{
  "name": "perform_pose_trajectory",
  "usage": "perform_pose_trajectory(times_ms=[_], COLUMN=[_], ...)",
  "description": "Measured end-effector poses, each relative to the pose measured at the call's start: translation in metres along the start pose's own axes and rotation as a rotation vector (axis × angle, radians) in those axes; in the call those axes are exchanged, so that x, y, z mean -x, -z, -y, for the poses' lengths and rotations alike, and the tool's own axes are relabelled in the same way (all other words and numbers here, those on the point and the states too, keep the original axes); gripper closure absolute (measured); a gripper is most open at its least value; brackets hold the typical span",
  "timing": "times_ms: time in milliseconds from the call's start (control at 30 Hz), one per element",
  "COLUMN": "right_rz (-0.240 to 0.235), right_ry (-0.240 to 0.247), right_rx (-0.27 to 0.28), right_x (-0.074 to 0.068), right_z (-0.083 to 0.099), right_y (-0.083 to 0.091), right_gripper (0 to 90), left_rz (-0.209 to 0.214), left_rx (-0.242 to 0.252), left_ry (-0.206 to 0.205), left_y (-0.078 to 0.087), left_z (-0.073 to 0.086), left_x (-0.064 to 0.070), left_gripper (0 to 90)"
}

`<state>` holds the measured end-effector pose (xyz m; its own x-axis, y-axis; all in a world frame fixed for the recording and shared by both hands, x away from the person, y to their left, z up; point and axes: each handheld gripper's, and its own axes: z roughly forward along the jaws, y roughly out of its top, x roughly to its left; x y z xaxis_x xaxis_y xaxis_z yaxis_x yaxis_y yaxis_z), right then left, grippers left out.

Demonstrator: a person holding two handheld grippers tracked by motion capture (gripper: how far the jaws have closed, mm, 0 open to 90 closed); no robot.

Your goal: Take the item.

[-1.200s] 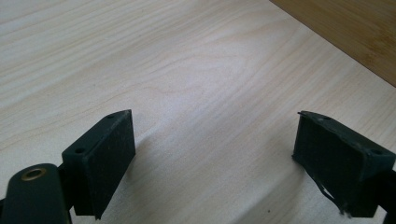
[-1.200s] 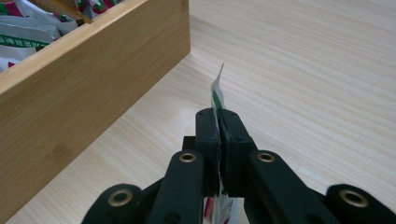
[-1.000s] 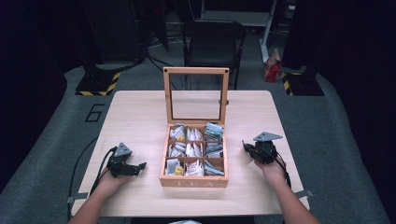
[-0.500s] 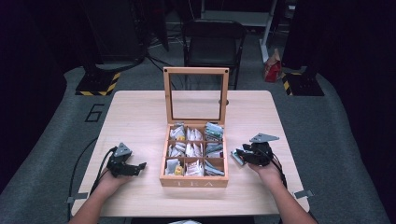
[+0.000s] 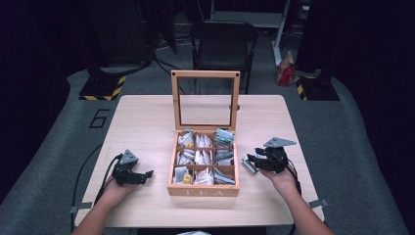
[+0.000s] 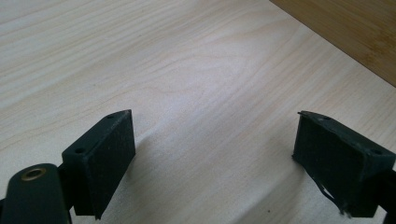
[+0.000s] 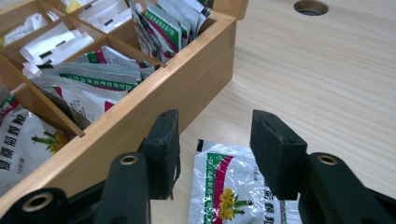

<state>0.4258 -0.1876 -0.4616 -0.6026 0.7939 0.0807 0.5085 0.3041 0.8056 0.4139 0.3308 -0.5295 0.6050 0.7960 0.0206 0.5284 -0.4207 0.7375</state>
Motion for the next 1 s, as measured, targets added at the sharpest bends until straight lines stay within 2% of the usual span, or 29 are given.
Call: perform_pose_trajectory(times_ms=[200, 433, 1000], right_rz=[0.018, 0.037, 0.054], right_ry=[-0.021, -0.008, 0.0], right_rx=[0.015, 0.015, 0.026], right_x=[0.003, 0.001, -0.006], right_z=[0.001, 0.007, 0.024], right_y=[0.013, 0.023, 0.028], right_gripper=[49.4, 48.3, 46.8], left_rz=[0.002, -0.001, -0.001], left_rx=[0.0, 0.0, 0.0], left_ry=[0.003, -0.002, -0.002], left_y=[0.0, 0.0, 0.0], left_z=[0.0, 0.0, 0.0], left_x=[0.0, 0.0, 0.0], left_gripper=[12.2, 12.2, 12.2])
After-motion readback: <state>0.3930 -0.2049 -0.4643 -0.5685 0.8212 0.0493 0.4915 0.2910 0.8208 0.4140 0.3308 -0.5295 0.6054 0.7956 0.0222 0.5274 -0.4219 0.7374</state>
